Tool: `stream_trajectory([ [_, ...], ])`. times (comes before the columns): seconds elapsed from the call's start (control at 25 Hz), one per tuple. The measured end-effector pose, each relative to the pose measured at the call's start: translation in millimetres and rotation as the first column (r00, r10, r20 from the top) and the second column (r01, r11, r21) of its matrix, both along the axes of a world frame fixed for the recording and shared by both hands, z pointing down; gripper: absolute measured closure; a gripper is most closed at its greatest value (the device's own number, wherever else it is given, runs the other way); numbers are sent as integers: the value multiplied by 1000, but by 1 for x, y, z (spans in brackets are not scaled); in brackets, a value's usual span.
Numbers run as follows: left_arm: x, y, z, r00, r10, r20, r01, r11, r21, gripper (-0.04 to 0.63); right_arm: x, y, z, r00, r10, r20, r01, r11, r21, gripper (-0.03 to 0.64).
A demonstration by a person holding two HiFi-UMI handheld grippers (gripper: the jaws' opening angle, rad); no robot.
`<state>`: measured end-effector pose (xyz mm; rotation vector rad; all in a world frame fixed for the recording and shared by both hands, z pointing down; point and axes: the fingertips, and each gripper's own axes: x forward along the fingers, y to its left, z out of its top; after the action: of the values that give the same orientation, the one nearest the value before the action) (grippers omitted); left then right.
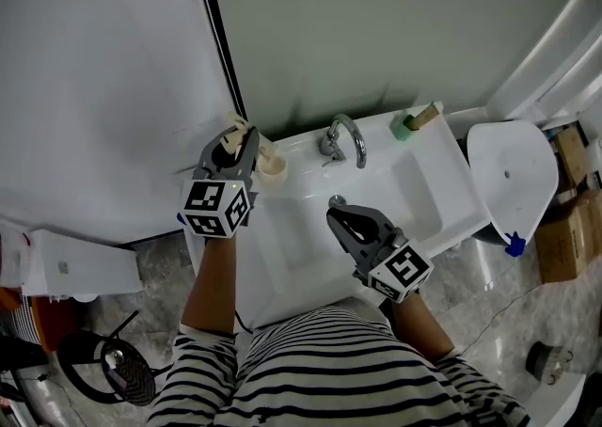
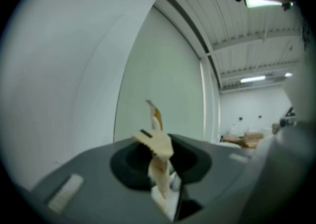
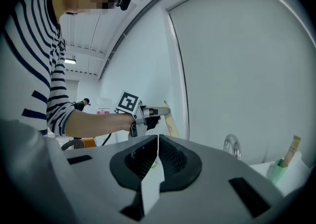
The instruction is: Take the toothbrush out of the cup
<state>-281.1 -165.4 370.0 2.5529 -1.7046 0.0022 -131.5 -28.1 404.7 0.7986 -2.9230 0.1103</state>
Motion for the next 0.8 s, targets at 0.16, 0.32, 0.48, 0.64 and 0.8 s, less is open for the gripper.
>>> stream_trajectory([
  [0.16,9,20,-10,1000,22,-3,-22,1000,9,509,0,3,-1,1000,3,10,-3,1000,2,609],
  [0.32,18,41,-12,999,44,-25,-44,999,8,509,2,7,-1,1000,6,15,-6,1000,3,609],
  [0.48,30,62,-10,997,75,-29,-75,997,2,509,2,10,-1,1000,12,20,-12,1000,-4,609],
  [0.64,42,77,1,993,107,-45,-108,994,-30,510,1,12,2,1000,7,18,-7,1000,-12,609],
  [0.8,48,83,13,990,126,-66,-130,990,-61,510,-1,9,3,1000,7,11,-7,1000,-15,609],
])
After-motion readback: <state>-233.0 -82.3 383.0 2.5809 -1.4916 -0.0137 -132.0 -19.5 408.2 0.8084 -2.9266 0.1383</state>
